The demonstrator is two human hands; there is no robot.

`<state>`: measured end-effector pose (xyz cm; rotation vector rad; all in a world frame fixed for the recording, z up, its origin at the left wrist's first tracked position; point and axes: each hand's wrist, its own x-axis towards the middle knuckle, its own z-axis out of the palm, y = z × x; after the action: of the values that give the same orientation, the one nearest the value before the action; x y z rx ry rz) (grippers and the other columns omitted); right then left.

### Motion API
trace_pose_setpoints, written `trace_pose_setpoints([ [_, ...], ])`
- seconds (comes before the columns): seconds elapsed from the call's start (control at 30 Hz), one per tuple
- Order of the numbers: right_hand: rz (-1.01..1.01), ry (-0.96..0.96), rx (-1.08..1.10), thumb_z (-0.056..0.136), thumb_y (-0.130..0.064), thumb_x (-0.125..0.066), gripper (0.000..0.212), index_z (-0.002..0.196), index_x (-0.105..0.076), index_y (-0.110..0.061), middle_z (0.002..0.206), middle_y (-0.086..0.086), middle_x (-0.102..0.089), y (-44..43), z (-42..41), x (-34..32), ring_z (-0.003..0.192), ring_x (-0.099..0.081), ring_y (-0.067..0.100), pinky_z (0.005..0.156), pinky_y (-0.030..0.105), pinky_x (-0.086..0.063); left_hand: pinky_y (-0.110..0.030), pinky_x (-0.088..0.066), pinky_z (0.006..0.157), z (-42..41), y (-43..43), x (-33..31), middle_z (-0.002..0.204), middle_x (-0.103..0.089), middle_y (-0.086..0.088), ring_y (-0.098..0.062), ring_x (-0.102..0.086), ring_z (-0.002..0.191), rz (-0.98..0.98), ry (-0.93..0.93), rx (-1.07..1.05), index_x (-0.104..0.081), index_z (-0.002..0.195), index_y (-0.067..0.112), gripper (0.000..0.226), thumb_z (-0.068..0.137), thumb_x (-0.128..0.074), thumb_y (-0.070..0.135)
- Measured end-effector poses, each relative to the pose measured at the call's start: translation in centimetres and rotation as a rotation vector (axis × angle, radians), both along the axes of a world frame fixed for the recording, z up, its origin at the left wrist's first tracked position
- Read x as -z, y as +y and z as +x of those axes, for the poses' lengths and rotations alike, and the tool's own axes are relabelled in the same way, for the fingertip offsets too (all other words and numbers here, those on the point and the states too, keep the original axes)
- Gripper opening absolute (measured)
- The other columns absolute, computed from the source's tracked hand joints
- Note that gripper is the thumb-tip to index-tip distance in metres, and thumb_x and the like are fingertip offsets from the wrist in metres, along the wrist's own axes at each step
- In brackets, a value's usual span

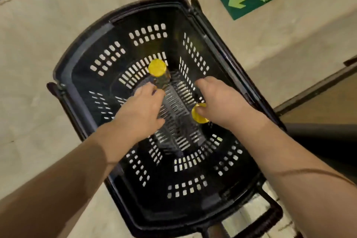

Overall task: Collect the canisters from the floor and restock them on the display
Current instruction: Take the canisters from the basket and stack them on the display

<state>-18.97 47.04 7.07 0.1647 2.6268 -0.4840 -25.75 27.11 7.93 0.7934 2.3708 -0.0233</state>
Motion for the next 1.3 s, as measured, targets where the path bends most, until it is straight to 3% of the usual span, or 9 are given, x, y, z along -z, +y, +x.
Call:
trace_pose_setpoints([
  [0.07,0.028,-0.033,-0.017,0.088,-0.029,-0.072,0.045,0.124,-0.05,-0.013,0.123,0.008,-0.051,-0.4,0.3,2.0,0.114,-0.053,0.031,0.086,0.041,-0.05,-0.045,-0.042,0.11,0.2,-0.1,1.9,0.148,-0.031,-0.005,-0.027,-0.033,0.138,-0.01,-0.009,0.004,-0.037,0.146,0.019,0.069,0.089,-0.071,0.038],
  [0.17,0.125,-0.117,-0.044,0.088,-0.027,-0.071,0.044,0.123,-0.049,-0.013,0.126,0.009,-0.049,-1.0,0.7,4.8,0.118,-0.051,0.031,0.091,0.039,-0.046,-0.045,-0.039,0.111,0.1,-0.2,4.0,0.146,-0.032,-0.006,-0.028,-0.033,0.137,-0.003,-0.015,-0.003,-0.038,0.144,0.017,0.069,0.088,-0.072,0.038],
  [0.33,0.269,-0.397,-0.105,0.084,-0.021,-0.075,0.068,0.14,-0.036,-0.012,0.143,0.013,-0.038,-1.9,-0.1,8.8,0.135,-0.039,0.033,0.106,0.042,-0.043,-0.045,-0.041,0.109,-0.4,-0.1,6.3,0.142,-0.035,-0.004,-0.025,-0.035,0.135,0.02,-0.048,-0.043,-0.042,0.139,0.018,0.062,0.088,-0.073,0.035],
  [0.5,0.343,-0.492,-0.206,0.087,-0.009,-0.071,0.077,0.149,-0.025,-0.009,0.15,0.015,-0.031,-2.6,-0.6,11.9,0.14,-0.033,0.033,0.111,0.044,-0.037,-0.044,-0.044,0.104,-1.2,-0.3,8.0,0.141,-0.037,-0.005,-0.026,-0.036,0.133,0.051,-0.054,-0.058,-0.045,0.136,0.016,0.061,0.086,-0.075,0.034],
  [0.6,0.343,-0.499,-0.257,0.087,-0.005,-0.066,0.078,0.151,-0.022,-0.011,0.15,0.013,-0.033,-2.6,-0.7,13.2,0.14,-0.032,0.031,0.114,0.043,-0.032,-0.042,-0.042,0.105,-1.6,-0.4,9.1,0.143,-0.035,-0.004,-0.024,-0.035,0.133,0.033,-0.05,-0.069,-0.044,0.139,0.018,0.065,0.085,-0.075,0.037],
  [0.73,0.308,-0.476,-0.28,0.078,-0.006,-0.076,0.086,0.148,-0.026,-0.015,0.147,0.008,-0.037,-2.4,-0.9,14.3,0.14,-0.033,0.028,0.119,0.042,-0.024,-0.041,-0.041,0.106,-2.0,-0.6,10.1,0.143,-0.035,-0.004,-0.024,-0.035,0.135,0.041,-0.036,-0.092,-0.043,0.141,0.019,0.065,0.087,-0.074,0.037],
  [0.9,0.149,-0.409,-0.059,0.079,-0.025,-0.081,0.067,0.131,-0.038,-0.022,0.134,0.002,-0.041,-2.2,-1.3,13.7,0.129,-0.043,0.029,0.105,0.044,-0.039,-0.045,-0.044,0.107,-4.0,-0.4,10.5,0.142,-0.036,-0.003,-0.024,-0.035,0.136,0.093,-0.082,-0.237,-0.039,0.143,0.02,0.069,0.086,-0.075,0.034],
  [1.03,0.056,-0.279,0.028,0.076,-0.034,-0.083,0.076,0.136,-0.038,-0.026,0.133,0.0,-0.041,-2.4,-2.2,12.6,0.125,-0.047,0.028,0.102,0.044,-0.043,-0.048,-0.045,0.106,-6.6,0.8,11.6,0.142,-0.034,-0.008,-0.029,-0.042,0.132,0.14,-0.051,-0.391,-0.032,0.147,0.018,0.079,0.085,-0.078,0.034],
  [1.3,-0.103,-0.187,0.1,0.076,-0.027,-0.082,0.074,0.135,-0.038,-0.029,0.131,-0.005,-0.039,-1.4,-4.3,11.9,0.121,-0.046,0.026,0.099,0.045,-0.046,-0.053,-0.046,0.102,-10.4,3.7,16.3,0.142,-0.032,-0.012,-0.038,-0.046,0.128,0.107,-0.007,-0.455,-0.02,0.154,0.027,0.091,0.084,-0.078,0.038],
])
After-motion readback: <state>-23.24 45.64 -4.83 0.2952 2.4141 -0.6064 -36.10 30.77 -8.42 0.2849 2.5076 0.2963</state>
